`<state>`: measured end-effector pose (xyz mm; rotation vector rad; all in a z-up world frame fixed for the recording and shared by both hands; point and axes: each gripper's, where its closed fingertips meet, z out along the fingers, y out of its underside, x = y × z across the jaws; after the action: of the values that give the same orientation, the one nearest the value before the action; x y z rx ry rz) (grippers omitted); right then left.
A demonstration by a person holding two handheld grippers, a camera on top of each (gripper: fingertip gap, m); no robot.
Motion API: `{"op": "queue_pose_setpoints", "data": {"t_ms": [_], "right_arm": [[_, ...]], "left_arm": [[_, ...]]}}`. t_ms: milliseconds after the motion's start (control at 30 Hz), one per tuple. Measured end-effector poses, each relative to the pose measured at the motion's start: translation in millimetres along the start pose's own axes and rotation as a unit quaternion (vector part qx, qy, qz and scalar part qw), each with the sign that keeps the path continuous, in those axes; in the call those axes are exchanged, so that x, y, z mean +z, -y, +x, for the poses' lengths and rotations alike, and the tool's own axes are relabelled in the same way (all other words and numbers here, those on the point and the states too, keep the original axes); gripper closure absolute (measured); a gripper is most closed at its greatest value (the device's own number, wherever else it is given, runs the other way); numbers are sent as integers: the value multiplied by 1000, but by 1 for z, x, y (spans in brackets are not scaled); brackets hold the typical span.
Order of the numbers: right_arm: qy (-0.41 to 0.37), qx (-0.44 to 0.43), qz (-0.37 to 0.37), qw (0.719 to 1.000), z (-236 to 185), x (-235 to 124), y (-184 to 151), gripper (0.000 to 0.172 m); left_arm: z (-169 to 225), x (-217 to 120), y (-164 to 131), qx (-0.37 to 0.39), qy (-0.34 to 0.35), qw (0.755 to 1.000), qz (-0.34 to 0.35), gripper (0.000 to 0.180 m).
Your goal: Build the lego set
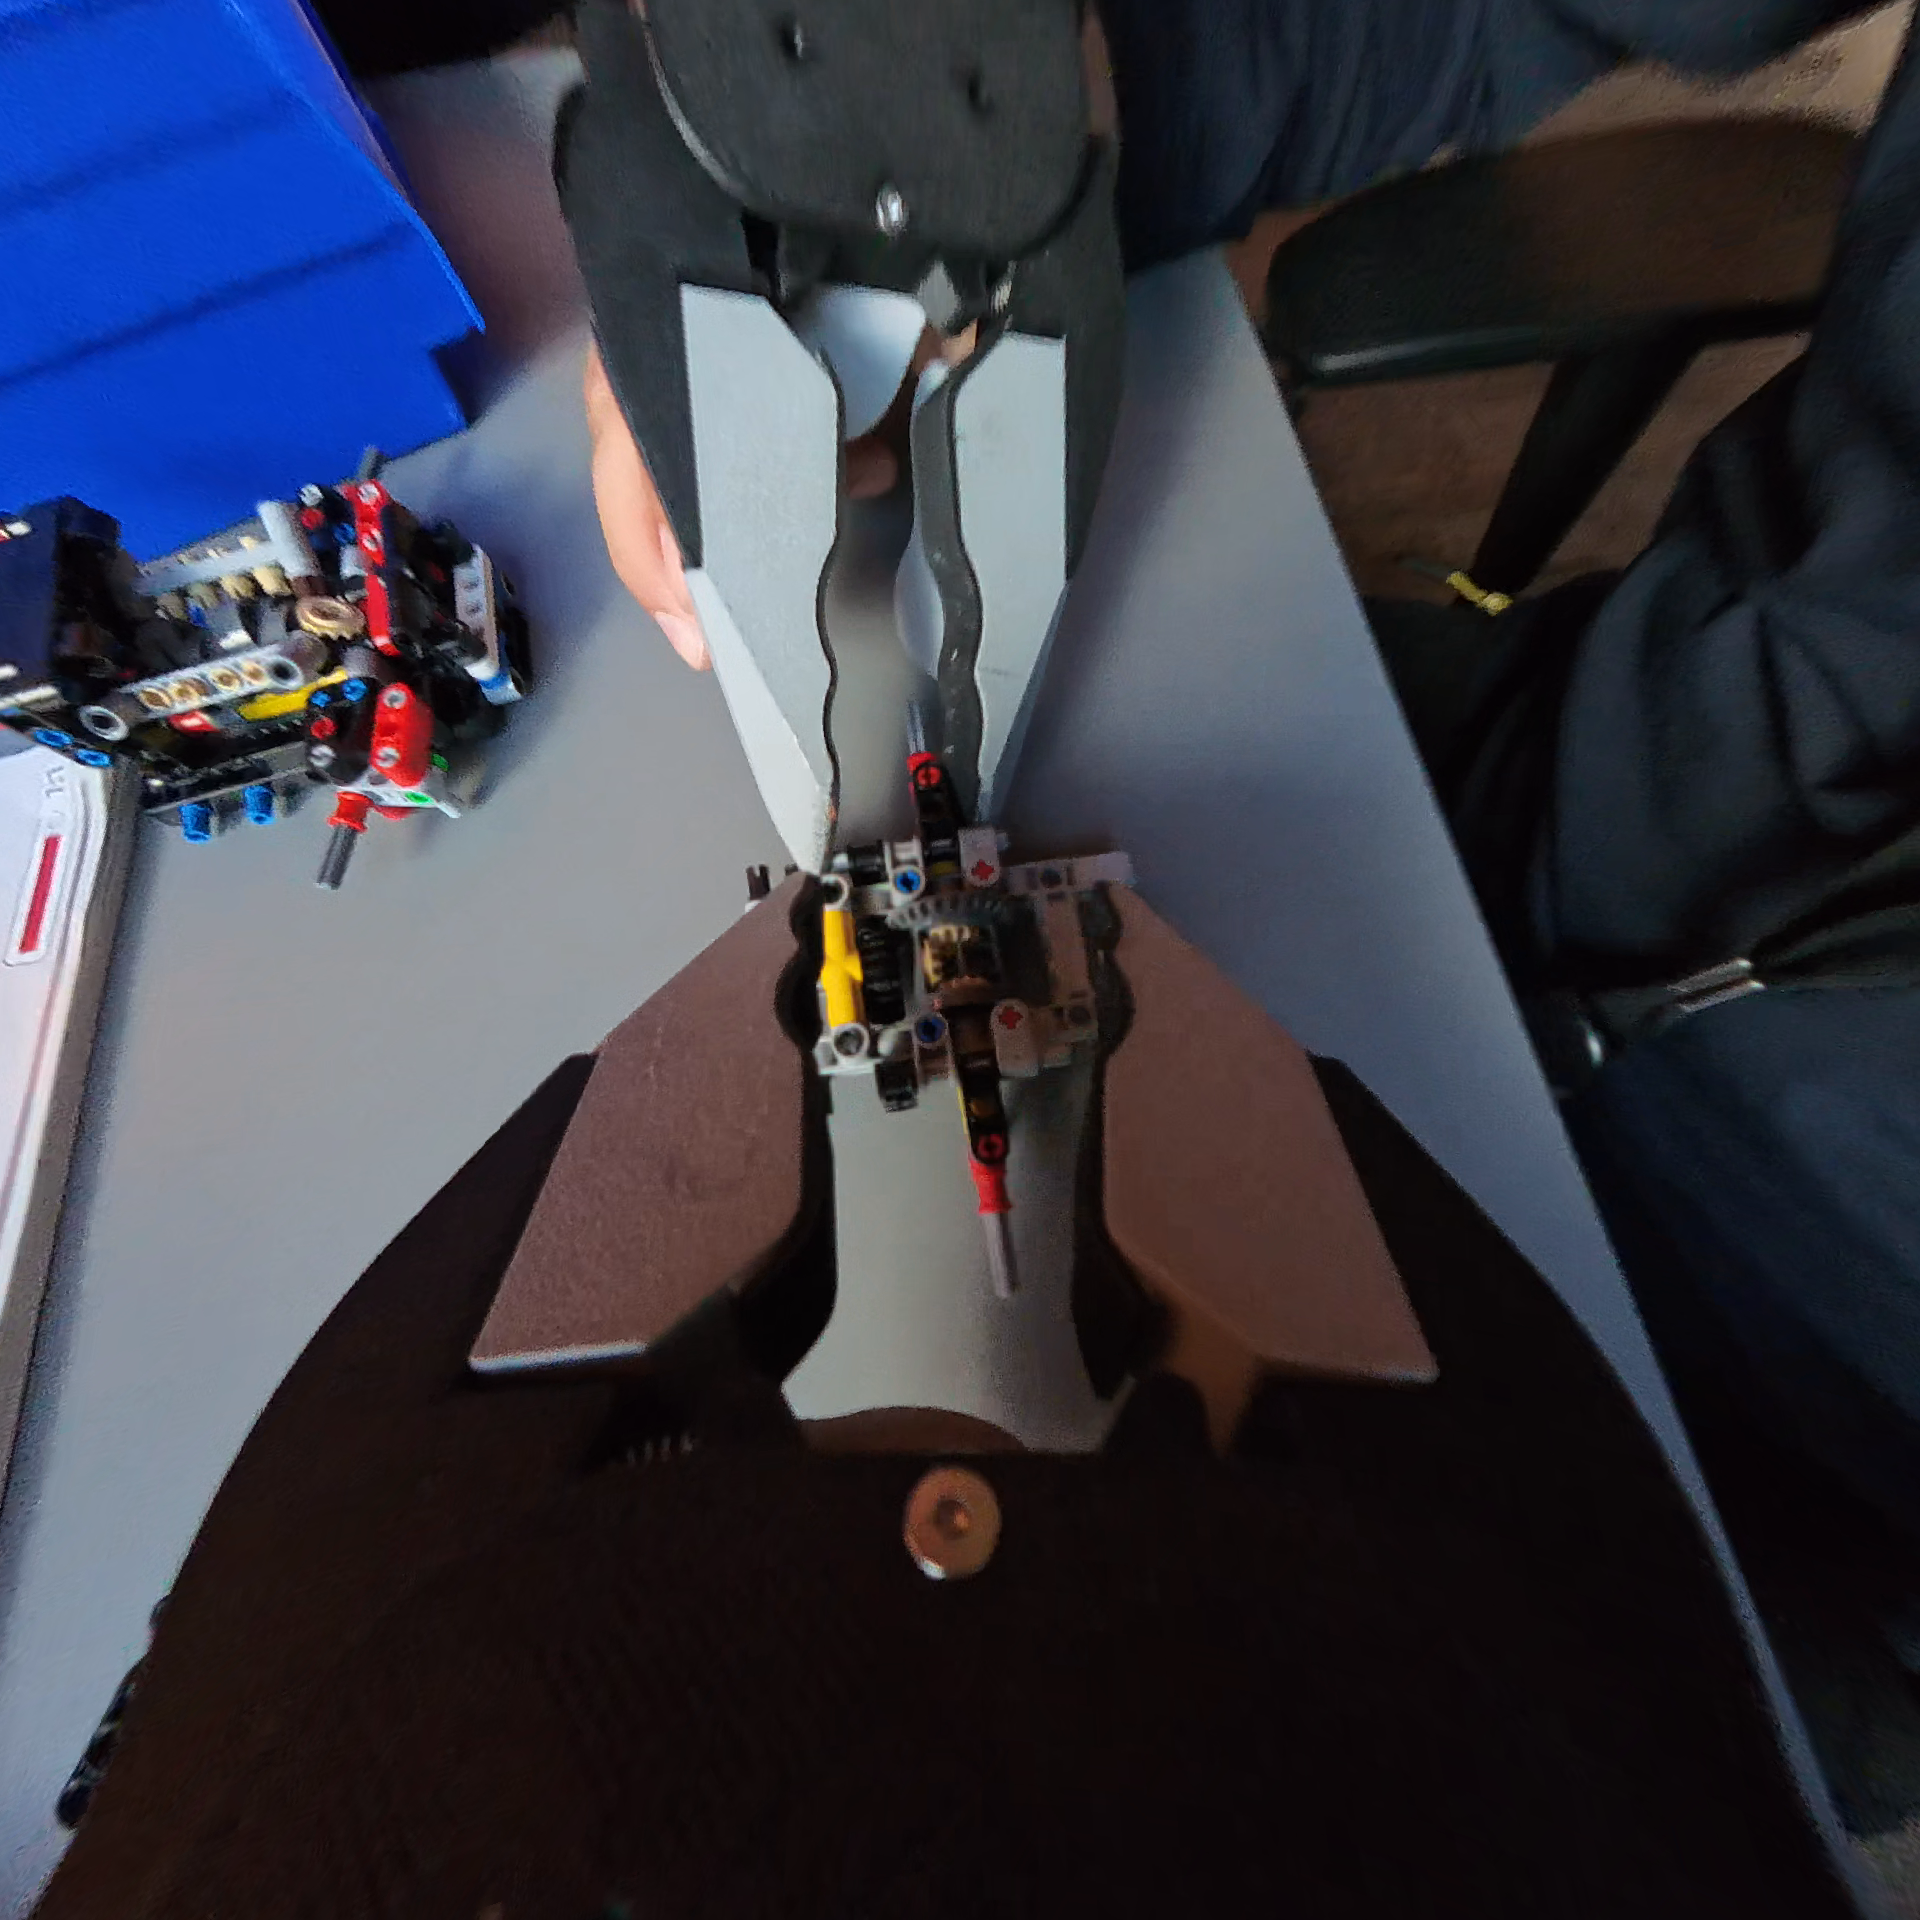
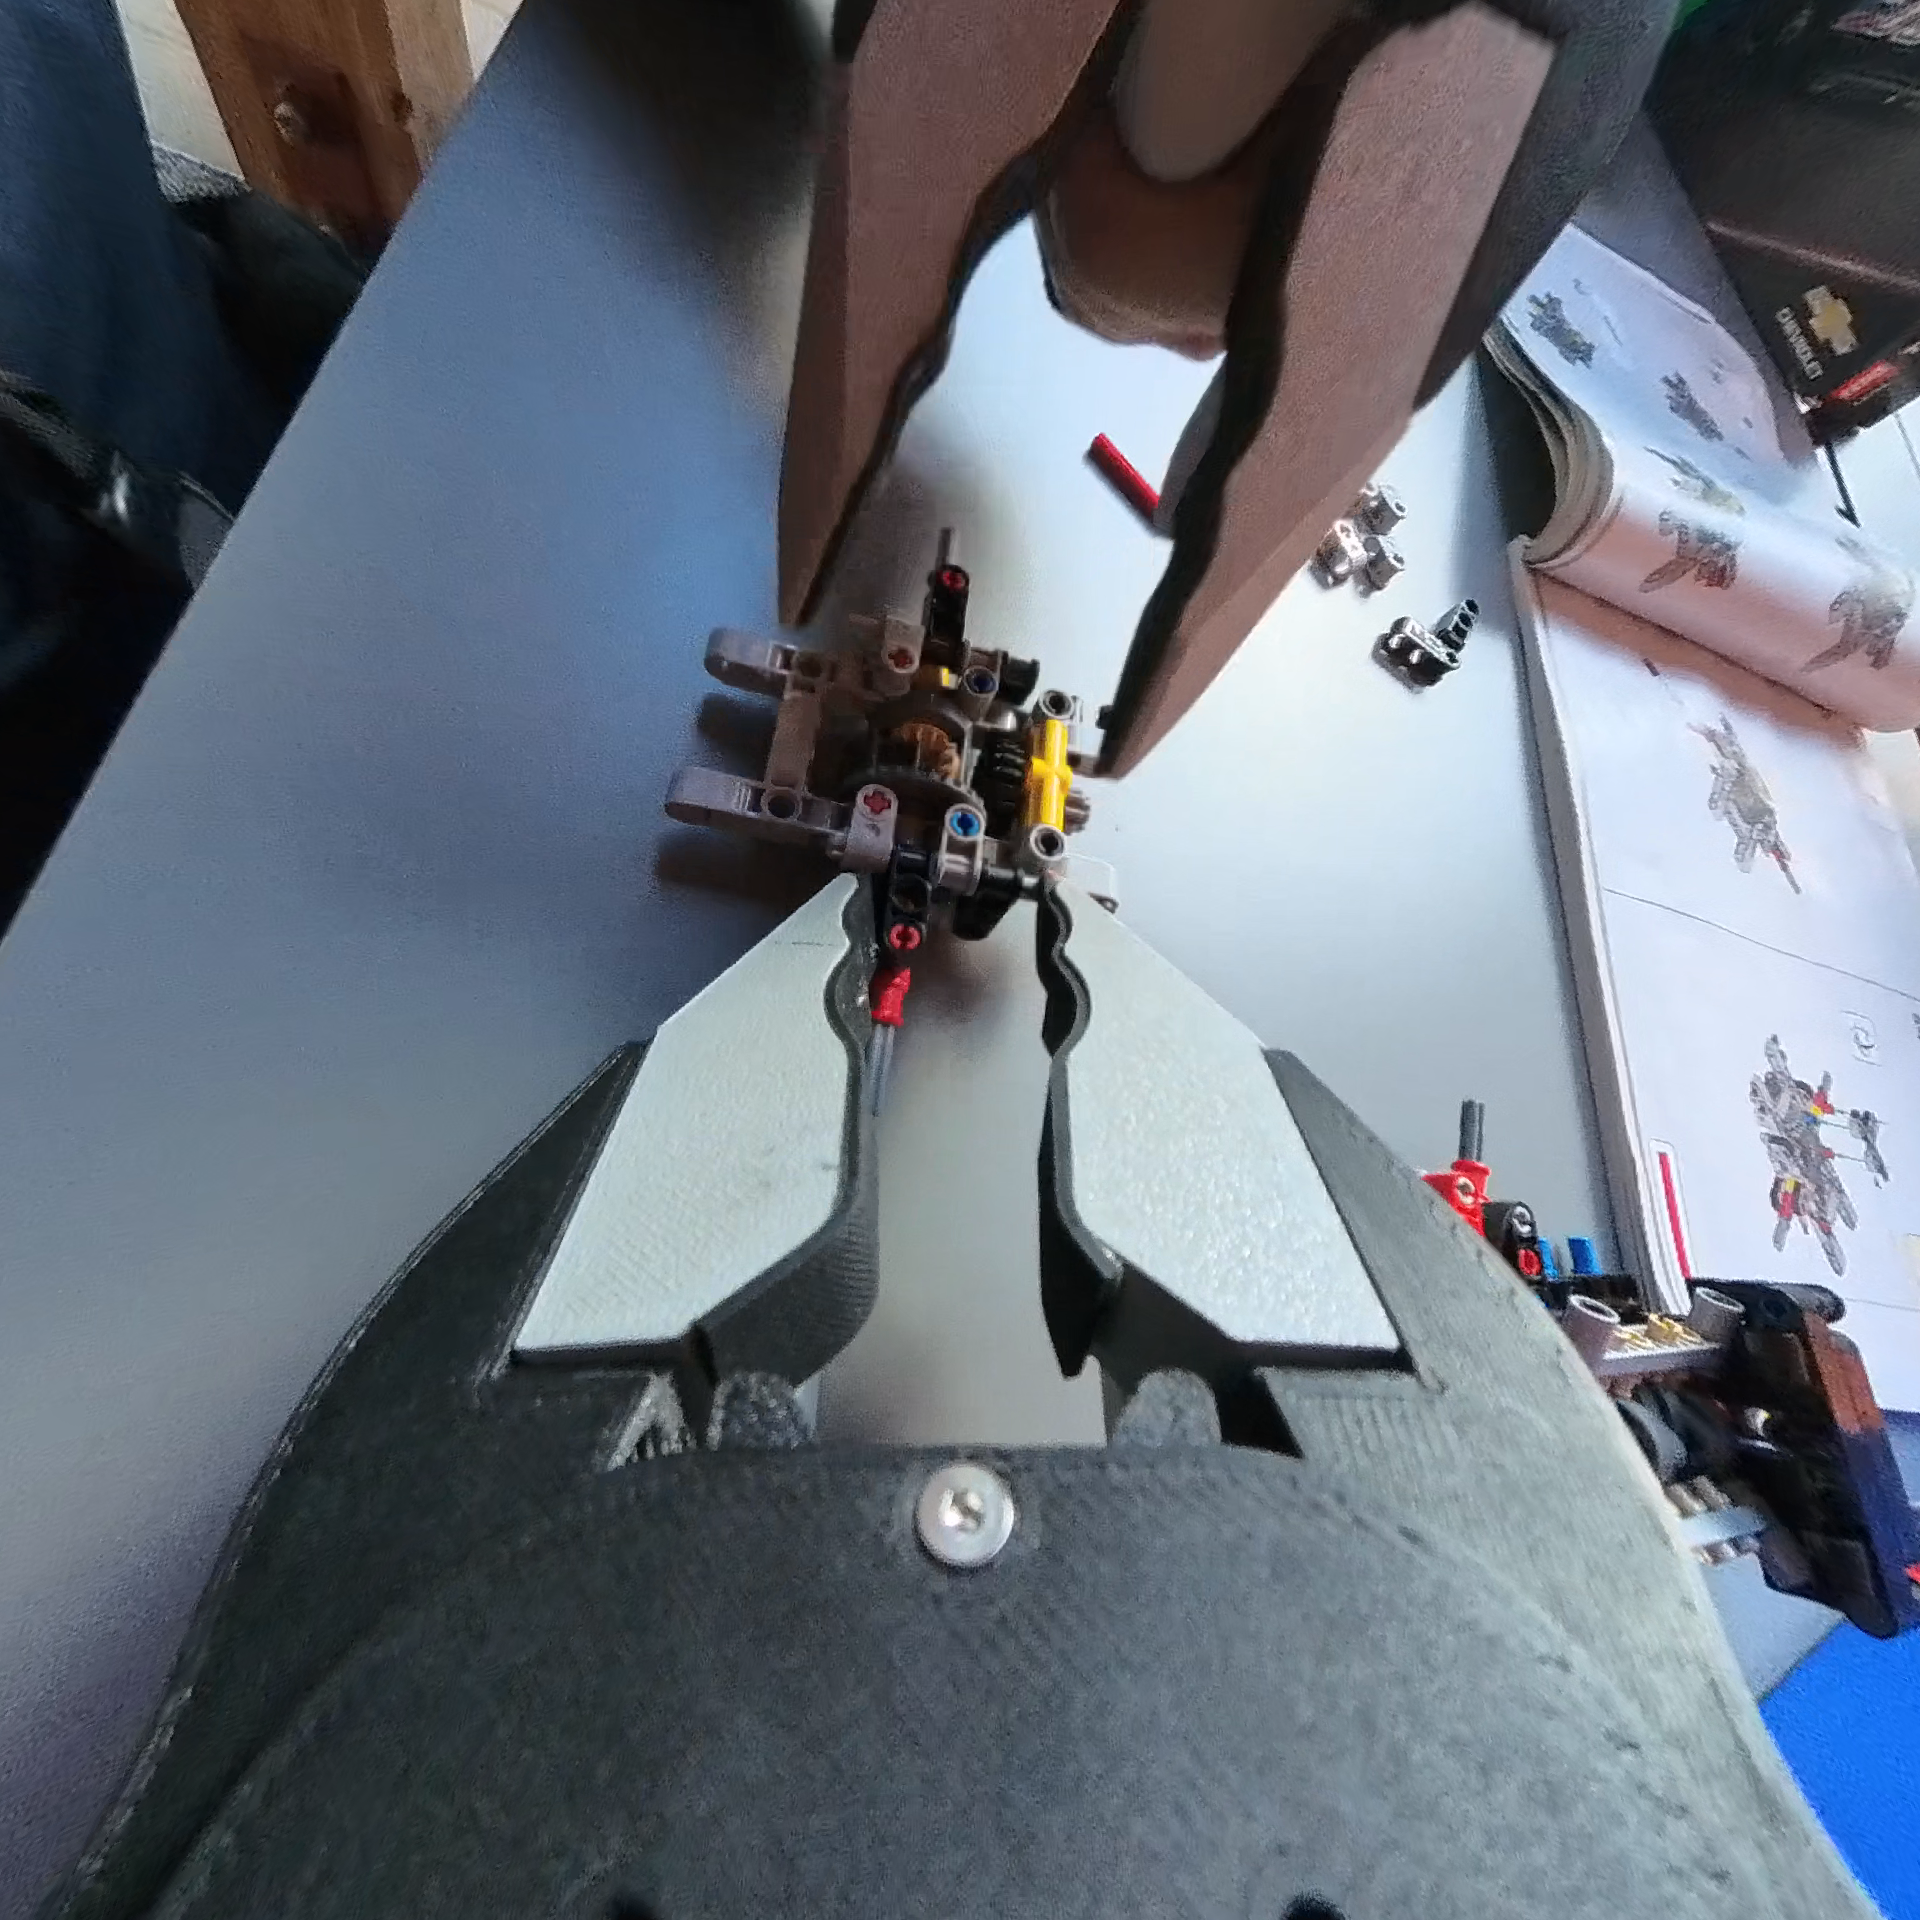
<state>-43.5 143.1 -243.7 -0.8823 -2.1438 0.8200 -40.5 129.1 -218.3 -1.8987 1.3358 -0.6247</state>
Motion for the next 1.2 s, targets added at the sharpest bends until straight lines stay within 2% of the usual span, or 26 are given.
{"op": "queue_pose_setpoints", "data": {"t_ms": [233, 400, 633, 900, 967, 1100, 1200], "right_arm": [[-18, -6, -17, 1000, 3, 2, -5, 139], [-25, 9, -11, 1000, 7, 0, -4, 137], [-34, 14, -5, 999, 8, -3, -3, 136], [-44, 5, -27, 999, 8, 1, -8, 127], [-49, 1, -31, 998, 8, 1, -9, 128], [-51, 11, -16, 999, 11, -2, -6, 127], [-52, 28, 6, 998, 15, -8, -3, 128]], "left_arm": [[-15, -32, -3, -17, 61, 998, -13, 129], [-11, -31, -30, -46, 86, 994, -52, 128], [-12, -32, -44, -67, 124, 988, -69, 128], [-9, -16, -54, -62, 120, 988, -81, 138], [-7, -11, -55, -48, 119, 988, -84, 146], [-10, -10, -56, -12, 137, 987, -82, 173], [-10, -11, -55, 2, 142, 987, -73, 175]]}}
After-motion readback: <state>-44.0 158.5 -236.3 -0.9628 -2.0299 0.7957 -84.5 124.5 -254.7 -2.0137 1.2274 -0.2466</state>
